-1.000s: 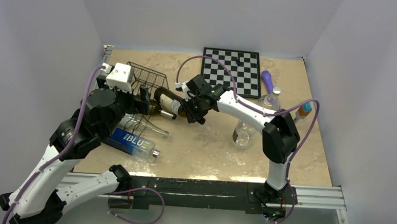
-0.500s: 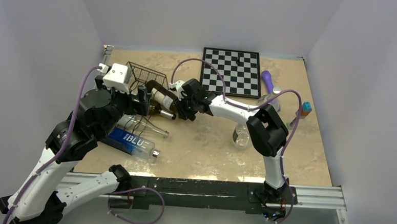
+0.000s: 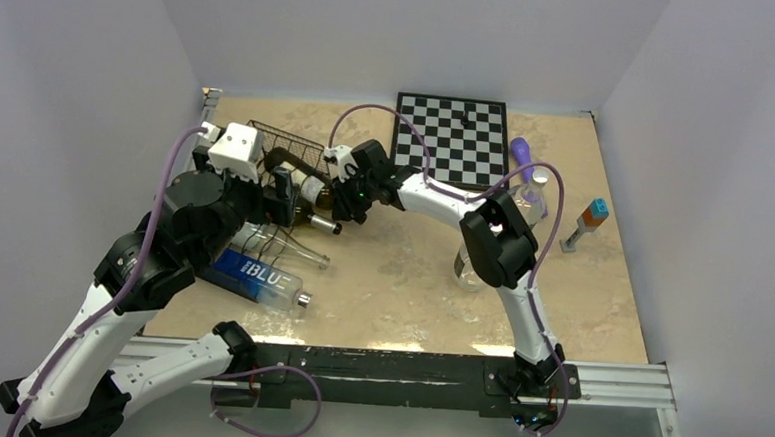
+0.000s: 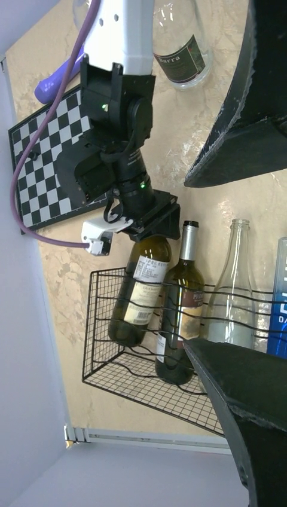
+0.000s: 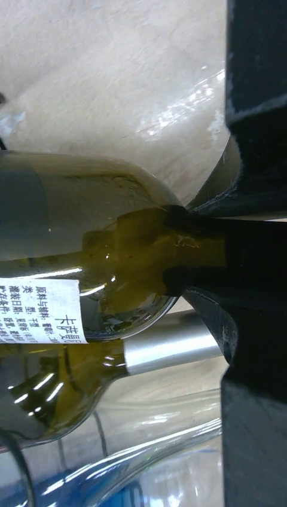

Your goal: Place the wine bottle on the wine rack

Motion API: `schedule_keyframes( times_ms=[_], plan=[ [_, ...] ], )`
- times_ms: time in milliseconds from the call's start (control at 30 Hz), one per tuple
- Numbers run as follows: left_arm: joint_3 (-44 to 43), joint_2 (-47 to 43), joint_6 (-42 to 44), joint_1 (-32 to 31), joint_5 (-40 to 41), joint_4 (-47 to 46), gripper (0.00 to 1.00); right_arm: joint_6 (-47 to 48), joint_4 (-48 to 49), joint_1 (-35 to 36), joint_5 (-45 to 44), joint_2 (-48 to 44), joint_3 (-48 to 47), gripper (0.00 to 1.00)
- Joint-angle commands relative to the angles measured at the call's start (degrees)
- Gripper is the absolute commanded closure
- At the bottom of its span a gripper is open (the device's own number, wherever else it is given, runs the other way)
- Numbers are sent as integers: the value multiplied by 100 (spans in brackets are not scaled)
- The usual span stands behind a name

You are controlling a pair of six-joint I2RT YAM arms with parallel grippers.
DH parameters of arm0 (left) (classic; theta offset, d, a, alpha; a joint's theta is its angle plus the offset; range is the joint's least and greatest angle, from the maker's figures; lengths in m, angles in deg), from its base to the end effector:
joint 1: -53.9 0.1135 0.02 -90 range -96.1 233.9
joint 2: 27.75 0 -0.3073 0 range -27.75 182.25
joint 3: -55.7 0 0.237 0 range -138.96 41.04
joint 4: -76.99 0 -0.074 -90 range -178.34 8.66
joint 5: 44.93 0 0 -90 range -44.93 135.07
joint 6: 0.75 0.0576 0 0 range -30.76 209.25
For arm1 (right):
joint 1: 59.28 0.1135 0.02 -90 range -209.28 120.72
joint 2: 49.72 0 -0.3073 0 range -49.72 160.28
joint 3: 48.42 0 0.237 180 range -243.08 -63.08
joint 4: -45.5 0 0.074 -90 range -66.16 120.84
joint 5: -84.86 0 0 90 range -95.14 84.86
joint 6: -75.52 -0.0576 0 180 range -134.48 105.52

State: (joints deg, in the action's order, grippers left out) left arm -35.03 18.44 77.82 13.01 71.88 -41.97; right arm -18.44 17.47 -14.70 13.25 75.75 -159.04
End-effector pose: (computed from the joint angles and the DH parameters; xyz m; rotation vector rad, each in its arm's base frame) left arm 0.0899 -0.0435 0.4659 0.1482 1.8260 -0.2080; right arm 0.3588 0.3791 0.2155 -0.9930 2.1943 0.7852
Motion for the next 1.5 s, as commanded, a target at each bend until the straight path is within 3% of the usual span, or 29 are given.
schedule_keyframes(
  times_ms=[0,333,900,1067,1167,1300,1467],
  plan=[
    [-226,135,17,37,-143,-133,1,-161,810,-45,1502,-74,-1167,100],
    [-268,279,39,44,-151,-128,1,-329,-104,-230,2404,611,-2383,100],
    [-306,365,-9,53,-184,-53,1,-2575,1284,-230,2776,1326,-2720,100],
    [-295,347,-43,57,-202,24,1,-3010,1310,-232,2832,1571,-2901,99],
    [-286,330,-53,57,-201,39,1,-3092,1229,-235,2800,1616,-2927,86],
    [-282,312,-58,58,-200,29,1,-3007,993,-268,2645,1501,-2789,60],
    [-247,283,-58,59,-198,22,1,-2835,918,-300,1838,1014,-2081,37]
  ],
)
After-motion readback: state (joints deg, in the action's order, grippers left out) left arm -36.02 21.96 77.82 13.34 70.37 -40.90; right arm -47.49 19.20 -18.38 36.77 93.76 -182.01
